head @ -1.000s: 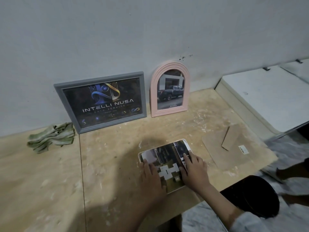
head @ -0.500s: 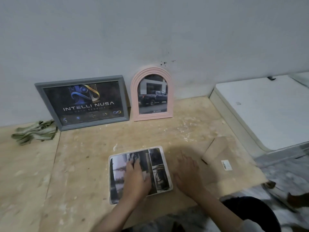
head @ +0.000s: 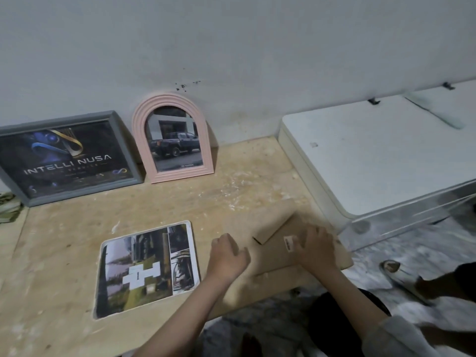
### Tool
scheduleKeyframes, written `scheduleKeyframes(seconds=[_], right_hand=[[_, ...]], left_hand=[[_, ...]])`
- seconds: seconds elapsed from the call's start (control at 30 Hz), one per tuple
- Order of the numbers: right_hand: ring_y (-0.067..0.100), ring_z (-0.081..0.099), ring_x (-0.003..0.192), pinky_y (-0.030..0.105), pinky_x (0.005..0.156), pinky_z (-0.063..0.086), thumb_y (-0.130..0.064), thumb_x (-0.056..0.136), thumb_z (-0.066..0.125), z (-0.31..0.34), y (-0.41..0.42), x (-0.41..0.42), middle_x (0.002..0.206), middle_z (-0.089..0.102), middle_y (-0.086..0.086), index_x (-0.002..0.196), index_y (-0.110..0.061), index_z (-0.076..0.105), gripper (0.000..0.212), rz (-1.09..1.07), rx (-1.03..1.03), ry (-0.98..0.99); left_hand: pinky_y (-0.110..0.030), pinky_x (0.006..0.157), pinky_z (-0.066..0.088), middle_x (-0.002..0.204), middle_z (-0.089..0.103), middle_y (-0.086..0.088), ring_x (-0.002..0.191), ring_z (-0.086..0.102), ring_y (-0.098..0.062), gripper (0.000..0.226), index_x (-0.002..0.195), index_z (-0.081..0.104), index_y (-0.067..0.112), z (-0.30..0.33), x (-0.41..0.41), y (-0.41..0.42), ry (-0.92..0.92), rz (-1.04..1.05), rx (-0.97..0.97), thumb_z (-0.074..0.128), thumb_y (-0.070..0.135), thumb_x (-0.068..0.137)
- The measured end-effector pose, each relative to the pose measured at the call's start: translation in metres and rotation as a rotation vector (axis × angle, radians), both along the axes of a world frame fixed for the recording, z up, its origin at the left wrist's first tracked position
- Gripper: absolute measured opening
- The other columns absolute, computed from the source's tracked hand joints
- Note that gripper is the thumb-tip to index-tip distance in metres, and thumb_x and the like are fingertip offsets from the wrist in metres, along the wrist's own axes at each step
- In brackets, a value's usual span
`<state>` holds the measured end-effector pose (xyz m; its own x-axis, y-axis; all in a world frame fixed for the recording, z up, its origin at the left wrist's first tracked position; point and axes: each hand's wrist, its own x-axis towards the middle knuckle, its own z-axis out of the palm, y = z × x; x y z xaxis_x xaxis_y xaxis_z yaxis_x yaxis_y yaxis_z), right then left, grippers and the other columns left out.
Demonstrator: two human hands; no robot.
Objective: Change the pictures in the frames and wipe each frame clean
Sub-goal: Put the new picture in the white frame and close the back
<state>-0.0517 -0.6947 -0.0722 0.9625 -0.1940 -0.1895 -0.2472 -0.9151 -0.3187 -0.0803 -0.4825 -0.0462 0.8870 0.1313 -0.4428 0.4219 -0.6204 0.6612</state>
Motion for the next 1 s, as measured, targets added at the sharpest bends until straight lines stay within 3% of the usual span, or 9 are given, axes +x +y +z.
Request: scheduleKeyframes(seconds=[0.17,0.23,0.33,0.37,0.47,0.6,0.8,0.93,1.0], right_hand=[[0.036,0.048,0.096,0.041,0.082,0.036,-0.03,0.083,0.055,0.001,0.012,-0.007,0.099,0.054,0.021,0.095,0.002,0.055,0.035,-0.015,0.186,-0.05],[0.037,0.047,0.104,0.042,0.087,0.036,-0.033,0.084,0.059,0.003,0.014,-0.004,0.109,0.054,0.022,0.107,0.002,0.056,0.042,-0.076,0.244,-0.043],[0.034,0.042,0.121,0.042,0.098,0.036,-0.036,0.087,0.061,0.009,0.015,0.003,0.132,0.046,0.019,0.132,-0.002,0.045,0.059,-0.17,0.347,-0.005],[0.034,0.041,0.122,0.04,0.098,0.036,-0.037,0.088,0.06,0.011,0.016,0.005,0.136,0.041,0.019,0.135,-0.002,0.042,0.062,-0.187,0.382,0.003],[0.029,0.045,0.108,0.031,0.082,0.038,-0.035,0.088,0.061,0.02,0.024,0.007,0.137,0.033,0.017,0.134,-0.001,0.04,0.06,-0.211,0.449,0.022],[0.027,0.048,0.105,0.03,0.077,0.04,-0.03,0.087,0.062,0.029,0.046,0.006,0.135,0.031,0.013,0.136,-0.005,0.04,0.059,-0.219,0.491,0.027],[0.029,0.049,0.111,0.028,0.086,0.036,-0.024,0.089,0.057,0.039,0.107,-0.008,0.137,0.033,0.013,0.139,-0.006,0.04,0.055,-0.085,0.558,0.044],[0.031,0.046,0.116,0.027,0.089,0.036,-0.021,0.089,0.058,0.038,0.169,-0.028,0.138,0.034,0.017,0.138,-0.004,0.04,0.055,-0.004,0.569,0.105],[0.033,0.045,0.118,0.028,0.094,0.036,-0.019,0.089,0.059,0.037,0.191,-0.038,0.137,0.034,0.021,0.137,-0.001,0.04,0.055,0.023,0.57,0.139]], left_hand=[[-0.025,0.084,0.036,0.131,0.041,-0.009,0.107,0.044,-0.02,0.058,0.134,0.04,0.006,-0.002,0.007,-0.006,0.031,0.079,-0.072,0.062,0.032,0.086],[-0.029,0.091,0.042,0.136,0.043,-0.012,0.117,0.048,-0.026,0.066,0.134,0.042,0.008,-0.003,0.011,-0.004,0.045,0.191,-0.122,0.066,0.036,0.08],[-0.032,0.085,0.045,0.124,0.051,-0.014,0.103,0.053,-0.026,0.03,0.102,0.055,0.015,-0.008,0.014,0.001,0.048,0.336,-0.178,0.067,0.032,0.08],[-0.03,0.084,0.043,0.124,0.05,-0.014,0.103,0.052,-0.025,0.03,0.104,0.056,0.015,-0.009,0.013,0.002,0.043,0.363,-0.193,0.067,0.031,0.081],[-0.026,0.087,0.041,0.129,0.047,-0.014,0.104,0.052,-0.022,0.07,0.132,0.049,0.006,-0.008,0.01,0.005,0.005,0.422,-0.221,0.067,0.037,0.072],[-0.024,0.088,0.039,0.13,0.045,-0.014,0.108,0.051,-0.022,0.086,0.134,0.047,0.005,0.005,0.004,0.019,-0.05,0.557,-0.289,0.058,0.041,0.057],[-0.032,0.094,0.04,0.128,0.046,-0.01,0.113,0.049,-0.026,0.061,0.128,0.05,0.007,0.007,-0.028,0.08,-0.11,0.675,-0.236,0.068,0.034,0.077],[-0.03,0.072,0.041,0.087,0.052,0.002,0.083,0.051,-0.018,0.016,0.091,0.05,0.017,0.007,-0.055,0.137,-0.155,0.726,-0.161,0.065,0.021,0.084],[-0.029,0.061,0.038,0.074,0.047,0.001,0.068,0.047,-0.017,0.019,0.077,0.047,0.018,0.007,-0.068,0.158,-0.174,0.745,-0.141,0.065,0.022,0.081]])
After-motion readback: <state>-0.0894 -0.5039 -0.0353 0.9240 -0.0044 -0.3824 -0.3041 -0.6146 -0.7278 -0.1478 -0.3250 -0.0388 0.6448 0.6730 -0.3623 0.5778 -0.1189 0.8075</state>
